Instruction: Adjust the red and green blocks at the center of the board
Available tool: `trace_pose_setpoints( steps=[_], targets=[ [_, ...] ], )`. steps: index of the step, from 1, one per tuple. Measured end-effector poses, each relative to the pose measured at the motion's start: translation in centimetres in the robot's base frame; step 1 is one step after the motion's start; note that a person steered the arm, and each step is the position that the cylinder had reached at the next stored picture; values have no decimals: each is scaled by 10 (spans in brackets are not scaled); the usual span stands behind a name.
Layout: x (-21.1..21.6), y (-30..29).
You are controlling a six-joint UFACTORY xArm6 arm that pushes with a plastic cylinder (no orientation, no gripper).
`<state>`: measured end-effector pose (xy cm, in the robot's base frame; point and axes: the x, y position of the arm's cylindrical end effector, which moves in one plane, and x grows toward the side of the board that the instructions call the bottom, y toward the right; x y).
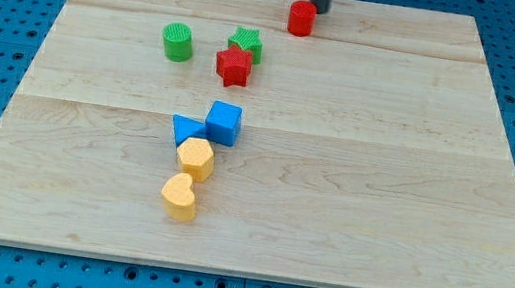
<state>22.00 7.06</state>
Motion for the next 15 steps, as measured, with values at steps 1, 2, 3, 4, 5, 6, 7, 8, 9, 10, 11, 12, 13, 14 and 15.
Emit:
trace_pose_setpoints(
  steps=[1,2,3,4,5,6,7,8,9,10,11,12,13,14,15],
  targets=[
    [-21,23],
    [-6,-4],
    [19,-26],
    [43,-76],
    [49,-87],
    [55,-90],
    [35,-89],
    [36,-111],
    [80,-117],
    [69,-124],
    [59,-167],
    [66,-200],
    [85,-195],
    [97,-195],
    [105,-263]
  ],
)
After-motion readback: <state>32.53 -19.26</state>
